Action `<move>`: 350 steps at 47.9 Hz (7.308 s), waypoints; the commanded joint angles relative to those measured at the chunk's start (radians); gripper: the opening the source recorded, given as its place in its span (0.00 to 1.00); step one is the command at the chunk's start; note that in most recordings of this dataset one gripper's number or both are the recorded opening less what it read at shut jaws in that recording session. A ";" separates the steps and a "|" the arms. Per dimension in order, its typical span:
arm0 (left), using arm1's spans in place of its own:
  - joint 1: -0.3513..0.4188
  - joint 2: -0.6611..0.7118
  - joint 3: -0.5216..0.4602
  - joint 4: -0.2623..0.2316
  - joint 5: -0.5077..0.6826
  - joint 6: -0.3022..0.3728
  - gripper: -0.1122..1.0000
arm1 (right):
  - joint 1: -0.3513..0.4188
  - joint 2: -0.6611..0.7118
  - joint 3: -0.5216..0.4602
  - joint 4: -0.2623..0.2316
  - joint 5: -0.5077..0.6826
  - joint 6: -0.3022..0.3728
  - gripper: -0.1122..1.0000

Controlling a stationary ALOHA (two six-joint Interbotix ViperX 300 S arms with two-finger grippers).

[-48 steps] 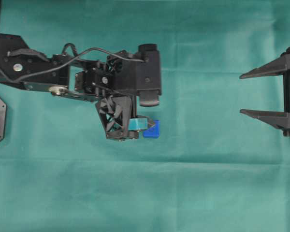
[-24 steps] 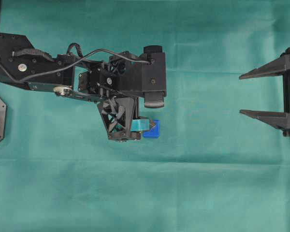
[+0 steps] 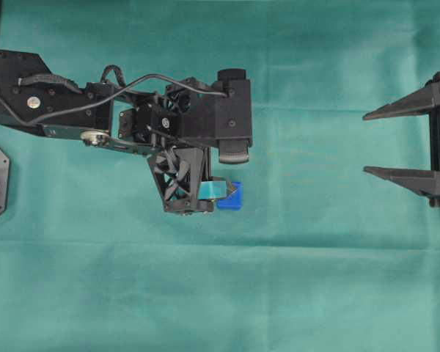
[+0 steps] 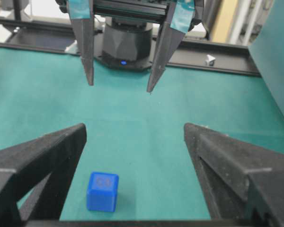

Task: Handover the blue block to the right arm after grasping it with the left arm, then place it in the designated position.
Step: 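Lower the left gripper around the blue cube and close on it, then lift the blue cube upward with the left gripper, then rotate the left gripper to present the cube toward the right arm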

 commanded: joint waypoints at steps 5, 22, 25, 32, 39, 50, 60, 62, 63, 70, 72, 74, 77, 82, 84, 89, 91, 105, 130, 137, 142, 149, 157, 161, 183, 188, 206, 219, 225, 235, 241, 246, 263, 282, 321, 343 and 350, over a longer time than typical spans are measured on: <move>-0.002 -0.015 -0.017 0.000 -0.003 -0.002 1.00 | -0.002 0.005 -0.029 0.000 -0.006 0.000 0.95; -0.005 -0.003 0.008 0.000 -0.041 -0.002 1.00 | -0.002 0.006 -0.028 0.000 -0.002 0.000 0.95; -0.008 0.002 0.018 0.000 -0.054 -0.002 1.00 | -0.002 0.008 -0.028 0.000 -0.002 0.000 0.95; -0.014 0.021 0.043 0.000 -0.092 -0.003 1.00 | -0.002 0.009 -0.028 -0.002 0.002 0.000 0.95; -0.017 0.048 0.074 0.000 -0.137 -0.026 1.00 | -0.002 0.012 -0.028 -0.002 0.000 0.000 0.95; -0.017 0.106 0.129 0.002 -0.218 -0.043 1.00 | 0.000 0.017 -0.026 -0.002 0.000 0.000 0.95; -0.017 0.155 0.153 0.003 -0.307 -0.043 1.00 | -0.002 0.021 -0.026 -0.002 0.002 0.000 0.95; -0.015 0.160 0.160 0.003 -0.314 -0.043 1.00 | -0.002 0.025 -0.025 -0.002 0.002 0.000 0.95; -0.015 0.161 0.164 0.003 -0.319 -0.043 1.00 | -0.002 0.023 -0.025 -0.002 0.002 0.000 0.95; -0.009 0.179 0.190 0.003 -0.356 -0.043 1.00 | -0.002 0.031 -0.025 -0.002 0.000 0.000 0.95; -0.009 0.186 0.195 0.005 -0.367 -0.043 1.00 | -0.002 0.032 -0.025 -0.002 0.002 0.000 0.95; -0.009 0.190 0.202 0.005 -0.379 -0.043 1.00 | -0.002 0.031 -0.025 -0.002 0.002 0.000 0.95; -0.009 0.199 0.209 0.003 -0.396 -0.043 1.00 | -0.002 0.031 -0.025 -0.002 0.002 0.000 0.95; -0.009 0.219 0.213 0.005 -0.423 -0.043 1.00 | -0.002 0.032 -0.023 -0.002 0.002 0.000 0.95; -0.009 0.230 0.215 0.005 -0.430 -0.043 1.00 | -0.002 0.032 -0.025 -0.002 0.002 0.000 0.95; -0.006 0.265 0.218 0.003 -0.440 -0.043 1.00 | -0.002 0.034 -0.023 -0.002 0.000 0.000 0.95; -0.005 0.281 0.218 0.005 -0.443 -0.043 1.00 | -0.002 0.034 -0.023 -0.002 0.000 0.000 0.95; -0.003 0.322 0.224 0.003 -0.499 -0.043 1.00 | -0.002 0.035 -0.023 -0.002 0.002 0.000 0.95; -0.003 0.324 0.222 0.003 -0.500 -0.037 0.53 | -0.002 0.035 -0.023 -0.002 0.002 -0.002 0.95; -0.003 0.324 0.224 0.003 -0.497 -0.040 0.52 | -0.002 0.035 -0.023 -0.002 0.002 -0.002 0.95; -0.003 0.322 0.225 0.003 -0.495 -0.041 0.52 | -0.002 0.035 -0.023 -0.002 0.003 -0.002 0.95; -0.003 0.314 0.225 0.003 -0.494 -0.043 0.52 | -0.002 0.038 -0.023 -0.002 0.003 -0.002 0.95; -0.006 0.293 0.224 0.003 -0.477 -0.043 0.52 | -0.002 0.040 -0.023 -0.003 0.003 -0.002 0.95; -0.009 0.279 0.218 0.003 -0.451 -0.043 0.52 | -0.002 0.040 -0.023 -0.003 0.003 -0.002 0.95; -0.018 0.095 0.190 0.003 -0.347 -0.043 0.52 | -0.002 0.038 -0.025 -0.002 0.011 -0.002 0.95; -0.018 0.051 0.186 0.003 -0.330 -0.043 0.52 | -0.002 0.038 -0.025 -0.002 0.012 -0.002 0.95; -0.018 -0.017 0.117 0.008 -0.219 -0.037 0.52 | -0.002 0.040 -0.025 -0.002 0.014 -0.002 0.95; -0.018 -0.060 0.086 0.011 -0.193 -0.034 0.52 | -0.002 0.040 -0.025 -0.003 0.014 -0.002 0.95; -0.018 -0.077 0.084 0.012 -0.193 -0.034 0.52 | -0.002 0.040 -0.025 -0.002 0.014 -0.002 0.95; -0.017 -0.083 0.084 0.011 -0.193 -0.034 0.52 | -0.002 0.040 -0.026 -0.002 0.014 -0.002 0.95; -0.018 -0.084 0.084 0.012 -0.193 -0.034 0.52 | -0.002 0.040 -0.026 -0.003 0.014 -0.003 0.95; -0.018 -0.083 0.084 0.012 -0.193 -0.034 0.52 | -0.002 0.040 -0.026 -0.003 0.014 -0.002 0.95; -0.018 -0.084 0.084 0.012 -0.193 -0.034 0.52 | -0.002 0.040 -0.026 -0.003 0.014 -0.003 0.95; -0.018 -0.084 0.084 0.012 -0.193 -0.034 0.52 | -0.002 0.044 -0.026 -0.003 0.014 -0.003 0.95; -0.018 -0.109 0.094 0.012 -0.202 -0.035 0.52 | -0.002 0.046 -0.026 -0.003 0.015 -0.003 0.95; -0.018 -0.210 0.181 0.012 -0.400 -0.031 0.52 | -0.002 0.044 -0.028 -0.003 0.014 -0.003 0.95; -0.018 -0.252 0.236 0.012 -0.523 -0.028 0.52 | -0.002 0.046 -0.029 -0.008 0.014 -0.003 0.95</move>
